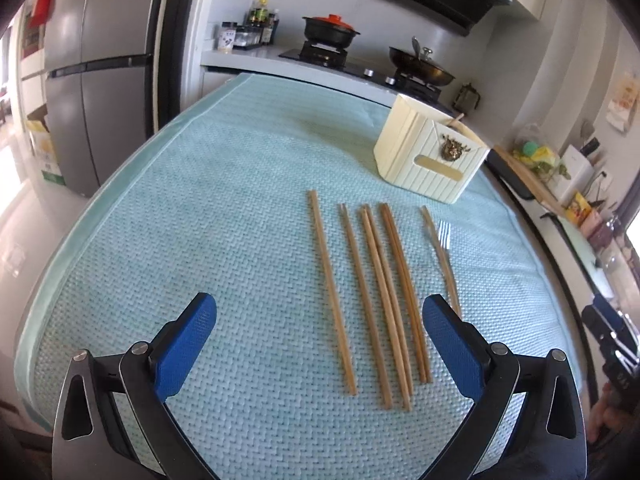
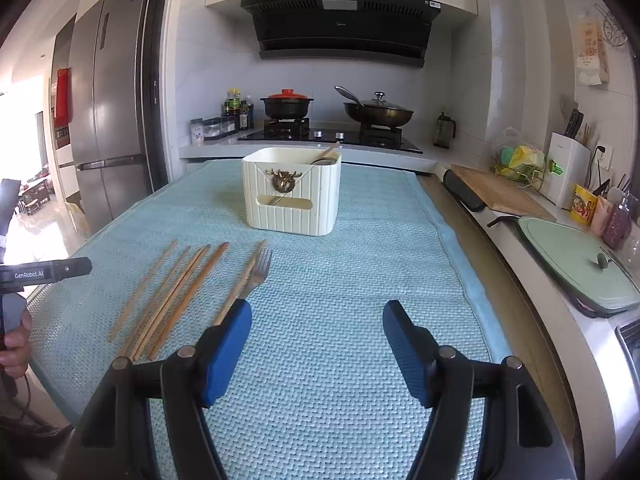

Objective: Organize utensils
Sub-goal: 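Open both tools and withdraw them from the holder, then grasp the metal fork with the right tool while the left tool grasps another chopstick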

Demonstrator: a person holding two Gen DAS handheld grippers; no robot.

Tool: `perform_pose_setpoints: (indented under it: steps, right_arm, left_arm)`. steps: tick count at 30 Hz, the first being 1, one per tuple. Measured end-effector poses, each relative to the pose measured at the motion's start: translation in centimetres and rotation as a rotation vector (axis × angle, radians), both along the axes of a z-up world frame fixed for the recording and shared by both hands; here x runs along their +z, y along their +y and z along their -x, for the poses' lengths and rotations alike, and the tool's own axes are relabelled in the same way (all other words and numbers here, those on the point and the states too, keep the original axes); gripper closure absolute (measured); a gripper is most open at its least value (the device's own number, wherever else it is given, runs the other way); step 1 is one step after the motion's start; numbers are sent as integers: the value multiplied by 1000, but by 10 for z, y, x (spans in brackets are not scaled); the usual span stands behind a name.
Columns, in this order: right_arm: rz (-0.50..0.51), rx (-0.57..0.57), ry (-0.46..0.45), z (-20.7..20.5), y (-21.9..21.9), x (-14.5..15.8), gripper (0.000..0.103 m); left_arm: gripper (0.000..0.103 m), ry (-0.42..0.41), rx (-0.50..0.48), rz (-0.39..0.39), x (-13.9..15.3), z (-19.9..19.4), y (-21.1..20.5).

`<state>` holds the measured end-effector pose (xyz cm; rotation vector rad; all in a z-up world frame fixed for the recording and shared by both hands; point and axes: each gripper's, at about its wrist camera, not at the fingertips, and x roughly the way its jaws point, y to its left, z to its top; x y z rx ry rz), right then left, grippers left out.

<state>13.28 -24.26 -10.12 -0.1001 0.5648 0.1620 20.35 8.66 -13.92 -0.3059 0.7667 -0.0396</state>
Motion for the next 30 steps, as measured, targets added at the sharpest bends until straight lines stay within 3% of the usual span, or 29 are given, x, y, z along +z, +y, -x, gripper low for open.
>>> perform_pose_setpoints:
  steps: [17, 27, 30]
  right_arm:
    - [-28, -44, 103, -15, 3, -26, 33]
    - [-74, -47, 172, -35, 8, -38, 34]
    - [-85, -48, 189, -44, 8, -42, 39]
  left_arm:
    - [0, 8, 18, -194, -7, 4, -18]
    - [0, 46, 51, -201, -13, -4, -10]
    - [1, 44, 54, -210, -13, -6, -9]
